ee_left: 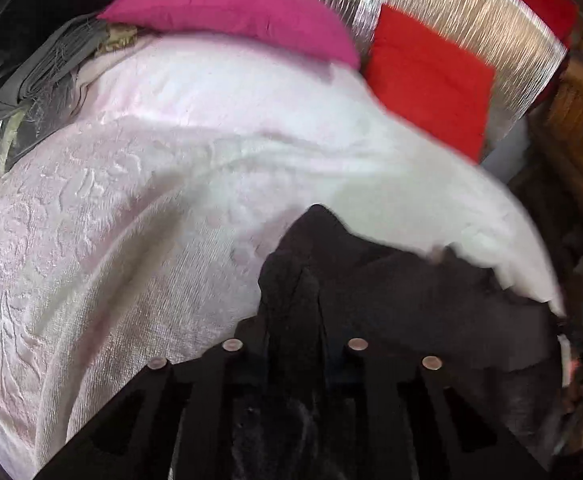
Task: Fold large clothes
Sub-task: 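Grasp the folded jacket edge with both grippers and lift it, then hold the black jacket edge with both grippers and lift it off the bed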
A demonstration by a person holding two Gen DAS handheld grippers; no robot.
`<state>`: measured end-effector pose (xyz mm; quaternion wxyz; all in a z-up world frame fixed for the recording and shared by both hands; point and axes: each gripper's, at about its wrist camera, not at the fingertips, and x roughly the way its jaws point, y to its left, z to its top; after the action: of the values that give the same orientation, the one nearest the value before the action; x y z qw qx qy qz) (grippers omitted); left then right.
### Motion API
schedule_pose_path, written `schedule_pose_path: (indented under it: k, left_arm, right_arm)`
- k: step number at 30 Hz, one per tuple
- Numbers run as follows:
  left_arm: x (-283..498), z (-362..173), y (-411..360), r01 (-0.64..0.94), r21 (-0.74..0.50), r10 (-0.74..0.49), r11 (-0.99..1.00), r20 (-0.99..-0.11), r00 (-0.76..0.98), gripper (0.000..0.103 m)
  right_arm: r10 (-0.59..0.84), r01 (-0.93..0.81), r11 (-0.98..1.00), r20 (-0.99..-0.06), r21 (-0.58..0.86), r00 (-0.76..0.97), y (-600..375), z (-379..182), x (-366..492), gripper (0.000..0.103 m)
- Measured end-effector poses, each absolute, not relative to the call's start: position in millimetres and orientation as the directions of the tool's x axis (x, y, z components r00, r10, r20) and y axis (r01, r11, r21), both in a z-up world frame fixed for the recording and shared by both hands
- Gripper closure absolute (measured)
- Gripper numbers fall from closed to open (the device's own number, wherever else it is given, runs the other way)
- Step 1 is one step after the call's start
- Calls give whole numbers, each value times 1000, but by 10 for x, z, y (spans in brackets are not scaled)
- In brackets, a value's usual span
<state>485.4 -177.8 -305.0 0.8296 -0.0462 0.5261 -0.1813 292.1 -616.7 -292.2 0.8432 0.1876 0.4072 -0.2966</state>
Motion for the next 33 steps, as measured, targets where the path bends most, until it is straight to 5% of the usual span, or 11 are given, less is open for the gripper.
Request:
schedule_pose_path:
  k: [12,13,16,19,24,25,26,27,29,33]
  left_arm:
    - [4764,-2849,-1634,230,-259,-330,938,-869,368,46]
    - [4730,-2803,-1622,238,-260,-335,936,-866,372,46]
    - [4637,-2730,-1630,267,-236,-327,934,-867,376,32]
    - [4576,-2709,-1597,268,-203,-298,942,-872,388,31]
    - [4515,-2859,-1543,258,-120,-212,959,-907,364,31]
    - [4500,-2879,-1552,262,-101,-196,960,-909,367,31]
    - [4482,-2894,-1566,271,-82,-184,959,-909,375,31]
    - [4451,-2892,-1588,282,-57,-170,958,-903,394,31]
    - [4401,-2886,-1627,297,-7,-140,955,-893,428,31]
    - [4356,-2874,-1686,311,53,-106,949,-876,470,31]
  right_arm:
    - [-180,642,711,-809,287,560,-6288,-2860,2670,86]
    - [-163,635,705,-800,316,578,-6301,-2814,2621,74]
    - [-123,617,686,-775,384,620,-6306,-2735,2515,18]
    - [-164,624,667,-737,407,656,-6341,-2655,2426,18]
    - [-172,648,698,-807,305,565,-6354,-2860,2625,21]
    - [-168,643,710,-819,286,549,-6332,-2922,2693,30]
    - [-166,638,723,-829,266,534,-6309,-2969,2747,56]
    - [-169,628,746,-850,221,499,-6264,-3028,2829,64]
    - [-241,624,775,-863,104,443,-6169,-3086,2921,79]
    - [-328,623,780,-806,63,492,-6067,-2853,2851,87]
